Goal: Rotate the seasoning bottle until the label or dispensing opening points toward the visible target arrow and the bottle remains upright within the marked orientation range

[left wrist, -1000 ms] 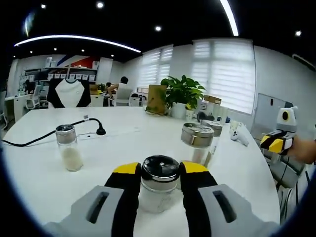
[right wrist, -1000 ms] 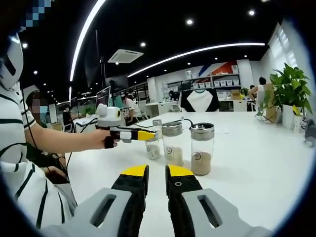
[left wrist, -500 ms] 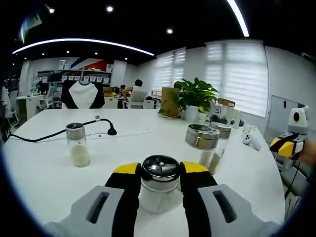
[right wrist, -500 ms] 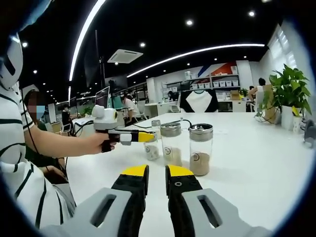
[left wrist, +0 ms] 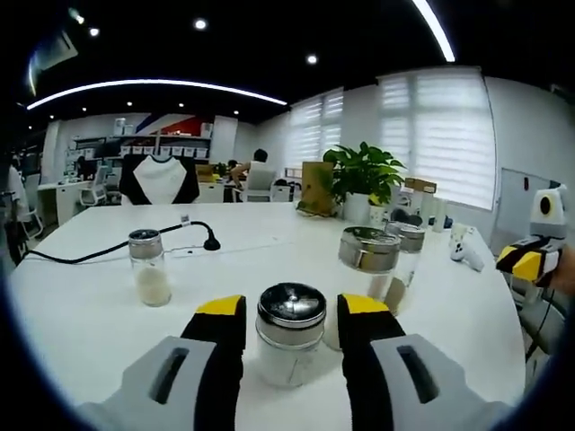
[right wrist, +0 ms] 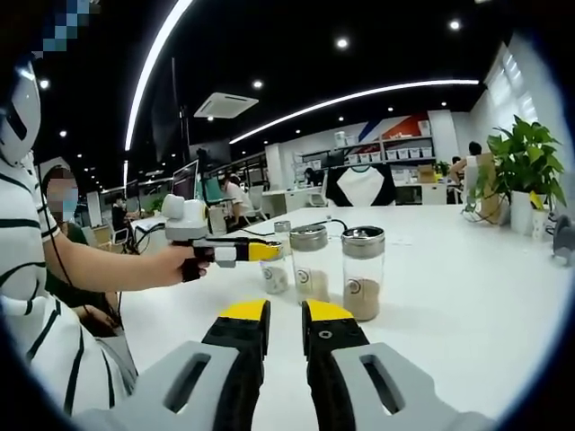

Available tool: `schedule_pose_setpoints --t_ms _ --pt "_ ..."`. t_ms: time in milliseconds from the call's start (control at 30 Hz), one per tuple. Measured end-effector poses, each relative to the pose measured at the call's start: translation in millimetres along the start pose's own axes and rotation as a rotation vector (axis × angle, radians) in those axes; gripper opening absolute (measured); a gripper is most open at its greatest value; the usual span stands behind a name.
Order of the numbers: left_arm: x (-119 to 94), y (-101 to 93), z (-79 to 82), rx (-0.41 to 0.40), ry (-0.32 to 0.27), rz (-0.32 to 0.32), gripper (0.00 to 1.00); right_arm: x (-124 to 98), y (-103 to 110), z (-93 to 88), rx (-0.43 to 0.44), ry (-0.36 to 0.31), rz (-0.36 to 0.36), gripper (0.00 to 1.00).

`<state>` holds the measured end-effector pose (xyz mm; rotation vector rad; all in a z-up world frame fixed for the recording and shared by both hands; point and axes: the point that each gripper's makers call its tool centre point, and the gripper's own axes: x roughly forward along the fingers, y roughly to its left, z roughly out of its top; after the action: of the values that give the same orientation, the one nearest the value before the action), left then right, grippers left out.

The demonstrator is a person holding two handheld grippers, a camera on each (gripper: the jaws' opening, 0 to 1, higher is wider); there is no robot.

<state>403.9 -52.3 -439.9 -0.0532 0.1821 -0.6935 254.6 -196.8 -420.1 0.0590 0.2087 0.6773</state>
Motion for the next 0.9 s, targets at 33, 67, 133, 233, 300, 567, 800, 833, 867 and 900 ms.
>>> schedule_pose_setpoints --t_ms 33,67,133,233,300,567,800,833,867,900 --pt "-1.6 0.4 3.0 0.005 -0.01 0.004 0.42 0.0 -0.4 0.4 0.0 -0.002 -0.001 0.12" --pt "-3.7 -0.1 6.2 0.017 -0.015 0.0 0.42 0.1 -0.8 0.9 0.0 -0.003 0.0 0.12" --pt "-7.9 -0.8 12.5 0.03 -0.032 -0.005 0.42 0.3 -1.7 2.7 -0.003 -0.008 -0.001 0.12" --pt "-14.0 -3.0 19.6 0.03 -0.047 -0.018 0.42 0.9 -3.0 7.3 -0.003 -0.023 -0.002 0.13" --pt "-19.5 -5.2 24.6 0.044 -0.06 -0.027 0.42 1.6 -4.2 10.3 -0.01 -0.031 -0.008 0.15" --pt "-48.7 -13.4 43.2 0.065 -0.119 -0.062 0.44 4.6 -13.0 23.3 -0.037 -0.071 -0.044 0.25" --pt "-77.2 -8.4 52.1 -0.01 -0.161 -0.07 0.46 8.1 -15.9 31.3 -0.068 -0.088 -0.06 0.3" --pt "-82.0 -7.8 54.3 -0.018 -0.168 -0.076 0.46 8.5 -16.5 32.3 -0.072 -0.091 -0.064 0.31" --pt "-85.3 -6.7 55.9 -0.023 -0.174 -0.072 0.46 9.2 -17.3 33.6 -0.075 -0.095 -0.067 0.33" --pt "-90.1 -5.7 57.6 -0.019 -0.181 -0.069 0.47 9.7 -17.7 34.4 -0.078 -0.097 -0.069 0.35"
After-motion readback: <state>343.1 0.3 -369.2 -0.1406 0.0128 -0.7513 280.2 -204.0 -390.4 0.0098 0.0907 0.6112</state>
